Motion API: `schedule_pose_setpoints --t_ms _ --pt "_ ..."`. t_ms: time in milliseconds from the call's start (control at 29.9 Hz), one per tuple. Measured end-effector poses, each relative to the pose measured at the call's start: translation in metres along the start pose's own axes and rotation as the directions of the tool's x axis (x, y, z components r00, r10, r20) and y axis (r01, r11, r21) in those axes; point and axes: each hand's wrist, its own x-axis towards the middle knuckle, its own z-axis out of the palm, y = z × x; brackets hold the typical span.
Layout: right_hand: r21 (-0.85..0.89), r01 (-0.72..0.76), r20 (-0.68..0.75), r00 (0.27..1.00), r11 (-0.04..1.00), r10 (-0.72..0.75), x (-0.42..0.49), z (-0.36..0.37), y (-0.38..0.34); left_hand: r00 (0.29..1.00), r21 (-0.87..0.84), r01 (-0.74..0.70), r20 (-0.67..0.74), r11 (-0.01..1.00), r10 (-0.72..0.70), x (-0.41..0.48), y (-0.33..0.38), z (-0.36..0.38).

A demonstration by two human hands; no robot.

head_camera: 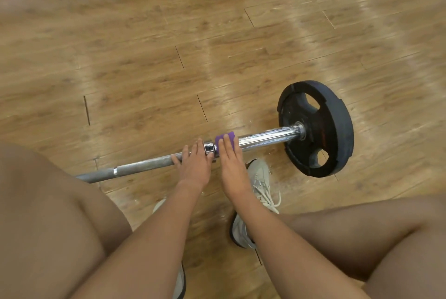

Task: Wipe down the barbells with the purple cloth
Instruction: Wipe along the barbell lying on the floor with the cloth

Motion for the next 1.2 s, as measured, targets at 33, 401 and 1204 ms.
schedule_pose_setpoints --t_ms 33,401,1204 --pt "-0.006 0.03 0.017 0.999 1.0 -0.03 -0.002 0.0 -0.004 1.0 -0.003 0.001 0.004 1.0 -0.001 -0.001 0.0 0.0" --pt "-0.004 -0.058 0.023 0.998 0.998 0.058 -0.007 0.008 -0.016 1.0 -0.023 -0.014 0.027 1.0 0.014 -0.021 -0.002 0.007" --pt "-0.108 -0.065 0.133 0.988 0.992 0.079 -0.041 -0.01 0.003 0.987 0.029 -0.077 0.142 0.997 0.072 -0.05 0.007 0.007"
